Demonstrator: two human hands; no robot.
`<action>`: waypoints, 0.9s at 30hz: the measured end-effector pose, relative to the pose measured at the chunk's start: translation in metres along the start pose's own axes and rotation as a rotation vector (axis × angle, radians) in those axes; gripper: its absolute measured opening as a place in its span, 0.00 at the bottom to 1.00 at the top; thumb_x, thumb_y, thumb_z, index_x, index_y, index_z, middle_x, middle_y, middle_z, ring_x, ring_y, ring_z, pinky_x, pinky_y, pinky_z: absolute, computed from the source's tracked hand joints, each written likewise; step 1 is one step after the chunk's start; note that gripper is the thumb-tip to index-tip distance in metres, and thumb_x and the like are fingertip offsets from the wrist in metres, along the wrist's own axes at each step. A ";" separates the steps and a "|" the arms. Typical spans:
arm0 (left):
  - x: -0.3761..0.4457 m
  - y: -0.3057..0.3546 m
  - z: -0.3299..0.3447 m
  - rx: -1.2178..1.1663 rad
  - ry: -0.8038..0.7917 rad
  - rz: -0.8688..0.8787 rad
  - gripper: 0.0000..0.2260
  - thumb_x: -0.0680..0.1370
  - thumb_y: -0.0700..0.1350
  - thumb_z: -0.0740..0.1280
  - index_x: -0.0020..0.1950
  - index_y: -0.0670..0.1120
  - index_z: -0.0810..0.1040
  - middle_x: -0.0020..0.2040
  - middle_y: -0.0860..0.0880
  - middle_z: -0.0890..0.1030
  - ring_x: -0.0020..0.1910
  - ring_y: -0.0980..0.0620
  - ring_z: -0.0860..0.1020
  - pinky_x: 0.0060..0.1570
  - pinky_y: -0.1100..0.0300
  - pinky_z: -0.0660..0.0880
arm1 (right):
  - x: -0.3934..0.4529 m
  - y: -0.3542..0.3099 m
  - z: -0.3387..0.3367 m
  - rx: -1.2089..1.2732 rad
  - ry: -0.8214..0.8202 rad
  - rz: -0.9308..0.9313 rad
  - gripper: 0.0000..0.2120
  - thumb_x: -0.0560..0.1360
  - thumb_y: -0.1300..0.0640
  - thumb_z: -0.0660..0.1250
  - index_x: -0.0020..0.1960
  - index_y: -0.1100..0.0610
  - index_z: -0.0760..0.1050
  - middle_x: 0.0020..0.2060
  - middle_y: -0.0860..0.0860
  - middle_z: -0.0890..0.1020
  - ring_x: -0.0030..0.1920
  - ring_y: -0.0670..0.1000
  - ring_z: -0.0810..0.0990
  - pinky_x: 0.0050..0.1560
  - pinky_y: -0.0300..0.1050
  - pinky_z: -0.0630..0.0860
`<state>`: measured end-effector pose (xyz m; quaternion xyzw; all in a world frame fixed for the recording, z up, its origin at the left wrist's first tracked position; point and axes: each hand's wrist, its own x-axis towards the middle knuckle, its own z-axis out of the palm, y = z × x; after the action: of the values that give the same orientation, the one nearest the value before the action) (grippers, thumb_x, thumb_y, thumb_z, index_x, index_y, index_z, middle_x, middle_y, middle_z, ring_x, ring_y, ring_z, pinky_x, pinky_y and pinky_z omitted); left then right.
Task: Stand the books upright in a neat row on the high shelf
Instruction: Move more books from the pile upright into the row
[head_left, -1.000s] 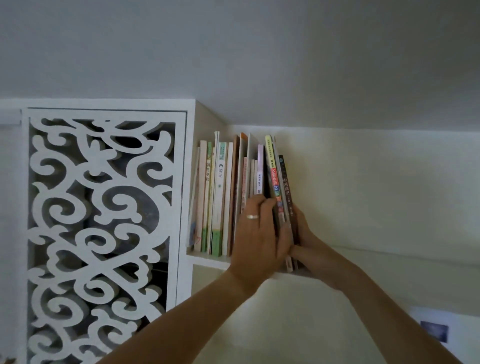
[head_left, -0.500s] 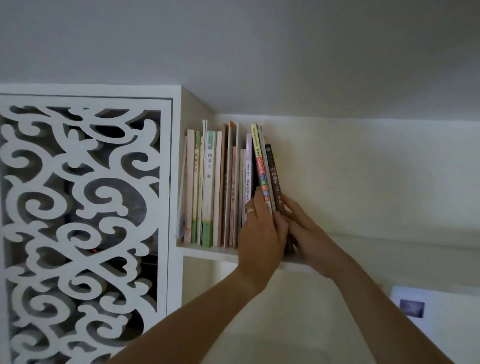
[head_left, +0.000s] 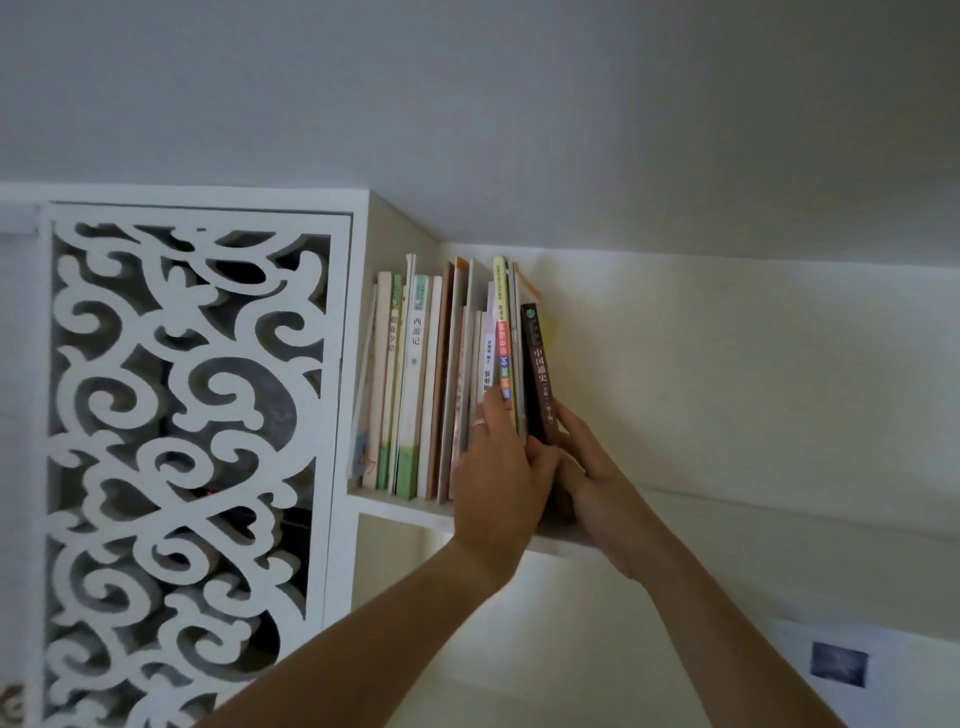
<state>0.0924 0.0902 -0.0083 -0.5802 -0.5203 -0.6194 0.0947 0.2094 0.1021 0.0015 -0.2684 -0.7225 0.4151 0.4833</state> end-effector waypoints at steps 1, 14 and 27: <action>-0.002 0.002 0.001 0.038 -0.005 0.015 0.25 0.83 0.49 0.65 0.76 0.49 0.57 0.64 0.47 0.78 0.54 0.51 0.83 0.51 0.56 0.83 | 0.000 0.001 0.000 0.003 -0.001 0.000 0.20 0.84 0.44 0.58 0.72 0.25 0.62 0.72 0.37 0.72 0.71 0.50 0.74 0.66 0.66 0.75; 0.002 0.002 0.007 0.054 -0.095 0.052 0.26 0.85 0.53 0.59 0.78 0.53 0.48 0.69 0.43 0.77 0.54 0.46 0.85 0.51 0.49 0.85 | 0.003 -0.006 -0.001 0.166 0.085 0.147 0.17 0.84 0.47 0.60 0.68 0.28 0.71 0.65 0.41 0.79 0.66 0.55 0.78 0.57 0.70 0.79; 0.018 0.030 -0.016 -0.133 -0.084 -0.127 0.18 0.86 0.53 0.58 0.75 0.50 0.63 0.65 0.46 0.80 0.55 0.50 0.83 0.51 0.54 0.84 | -0.005 -0.009 0.006 -0.060 0.118 0.070 0.15 0.83 0.40 0.55 0.69 0.29 0.68 0.65 0.38 0.78 0.58 0.39 0.82 0.48 0.38 0.82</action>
<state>0.0983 0.0738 0.0258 -0.5765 -0.5174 -0.6324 -0.0054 0.2058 0.0918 0.0055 -0.3320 -0.6951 0.3933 0.5020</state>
